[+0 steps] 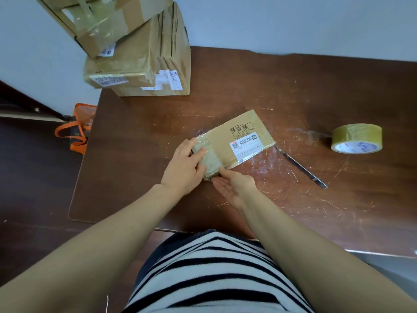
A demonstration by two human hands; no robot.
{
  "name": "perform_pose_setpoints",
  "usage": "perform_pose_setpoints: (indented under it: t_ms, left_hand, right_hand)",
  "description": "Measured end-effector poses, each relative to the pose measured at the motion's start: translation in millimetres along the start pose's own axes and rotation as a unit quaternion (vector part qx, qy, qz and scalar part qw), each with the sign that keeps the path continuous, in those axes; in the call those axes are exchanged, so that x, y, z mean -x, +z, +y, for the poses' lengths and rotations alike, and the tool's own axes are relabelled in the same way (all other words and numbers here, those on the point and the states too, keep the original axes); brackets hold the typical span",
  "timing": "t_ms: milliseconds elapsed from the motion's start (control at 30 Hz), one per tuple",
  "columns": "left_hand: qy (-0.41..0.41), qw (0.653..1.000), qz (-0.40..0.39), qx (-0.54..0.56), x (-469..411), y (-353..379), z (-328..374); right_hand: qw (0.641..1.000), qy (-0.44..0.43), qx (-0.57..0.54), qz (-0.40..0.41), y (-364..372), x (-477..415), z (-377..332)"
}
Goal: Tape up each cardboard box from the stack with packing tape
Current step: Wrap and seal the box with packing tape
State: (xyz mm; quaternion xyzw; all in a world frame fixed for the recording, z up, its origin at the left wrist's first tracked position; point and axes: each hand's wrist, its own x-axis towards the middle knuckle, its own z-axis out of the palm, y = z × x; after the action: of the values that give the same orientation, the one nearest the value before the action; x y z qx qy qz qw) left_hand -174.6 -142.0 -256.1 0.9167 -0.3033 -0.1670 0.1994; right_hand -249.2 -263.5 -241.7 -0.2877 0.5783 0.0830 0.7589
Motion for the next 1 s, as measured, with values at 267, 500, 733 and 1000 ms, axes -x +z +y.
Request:
perform_pose_setpoints:
  t_ms: [267, 500, 733, 1000]
  left_hand:
    - [-0.073, 0.996, 0.007, 0.052, -23.1, -15.3, -1.4]
    - [-0.097, 0.993, -0.01, 0.067, -30.2, -15.1, -3.4]
    - [0.145, 0.983, -0.058, -0.093, -3.7, 6.6, 14.8]
    - [0.141, 0.971, -0.035, -0.19, -9.2, 17.7, 5.2]
  right_hand:
    - [0.999, -0.036, 0.032, 0.017, 9.2, -5.4, 3.3]
    - [0.995, -0.076, 0.064, 0.012, 8.1, -11.2, -0.3]
    - [0.997, -0.055, 0.044, -0.015, 2.0, -9.9, -8.9]
    - [0.99, -0.106, 0.089, 0.004, 4.7, -18.9, -14.5]
